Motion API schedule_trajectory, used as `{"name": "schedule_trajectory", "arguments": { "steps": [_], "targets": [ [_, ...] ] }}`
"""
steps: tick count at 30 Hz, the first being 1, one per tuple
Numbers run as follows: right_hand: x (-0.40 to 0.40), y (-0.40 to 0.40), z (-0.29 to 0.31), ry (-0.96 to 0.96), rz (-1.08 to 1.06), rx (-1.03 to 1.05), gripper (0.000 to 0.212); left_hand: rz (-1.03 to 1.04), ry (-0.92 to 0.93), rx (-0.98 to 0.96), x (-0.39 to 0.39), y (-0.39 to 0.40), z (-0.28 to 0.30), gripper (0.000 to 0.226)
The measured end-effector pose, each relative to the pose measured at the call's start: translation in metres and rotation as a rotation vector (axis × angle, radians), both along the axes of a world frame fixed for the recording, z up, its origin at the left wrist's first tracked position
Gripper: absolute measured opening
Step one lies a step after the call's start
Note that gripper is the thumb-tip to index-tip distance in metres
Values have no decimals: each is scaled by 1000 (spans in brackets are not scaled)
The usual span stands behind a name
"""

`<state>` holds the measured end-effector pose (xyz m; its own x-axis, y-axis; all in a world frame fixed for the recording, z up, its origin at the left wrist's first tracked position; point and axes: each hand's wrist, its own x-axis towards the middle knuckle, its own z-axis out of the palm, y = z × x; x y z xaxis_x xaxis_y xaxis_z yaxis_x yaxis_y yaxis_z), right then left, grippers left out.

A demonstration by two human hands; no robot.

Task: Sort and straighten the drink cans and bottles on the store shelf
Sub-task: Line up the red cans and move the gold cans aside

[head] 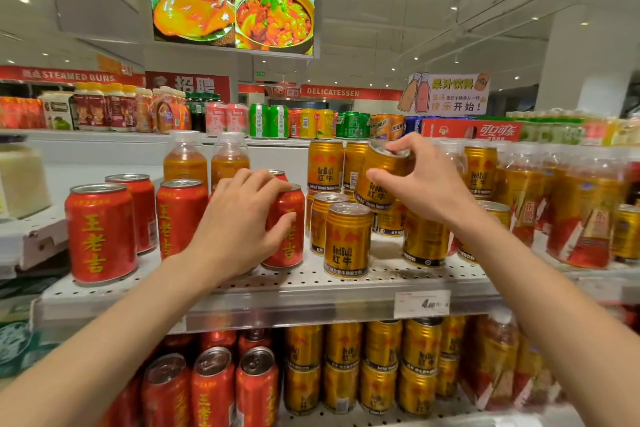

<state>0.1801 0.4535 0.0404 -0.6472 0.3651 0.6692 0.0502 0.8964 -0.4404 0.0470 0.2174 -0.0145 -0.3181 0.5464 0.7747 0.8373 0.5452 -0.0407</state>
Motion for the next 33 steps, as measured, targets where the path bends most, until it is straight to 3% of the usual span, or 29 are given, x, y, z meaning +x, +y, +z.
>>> {"name": "schedule_trajectory", "arguments": {
  "steps": [9, 15, 19, 23, 27, 33],
  "targets": [
    [-12, 9, -18, -375, -49, 273, 38, 23, 16, 25, 1, 1, -4, 45],
    [-7, 16, -16, -483, -88, 321, 48, 28, 8, 25, 1, 2, -5, 47],
    [-1, 22, -14, -458, -46, 263, 39, 31, 15, 26, 1, 2, -6, 47],
    [5, 6, -12, -256, 95, 220, 42, 37, 14, 21, 1, 2, -6, 47],
    [3, -18, -21, -327, 218, 229, 71, 37, 17, 17, 1, 2, -6, 49],
    [-2, -19, -28, -331, 222, 275, 61, 45, 28, 20, 1, 0, -7, 47]
  ]
}}
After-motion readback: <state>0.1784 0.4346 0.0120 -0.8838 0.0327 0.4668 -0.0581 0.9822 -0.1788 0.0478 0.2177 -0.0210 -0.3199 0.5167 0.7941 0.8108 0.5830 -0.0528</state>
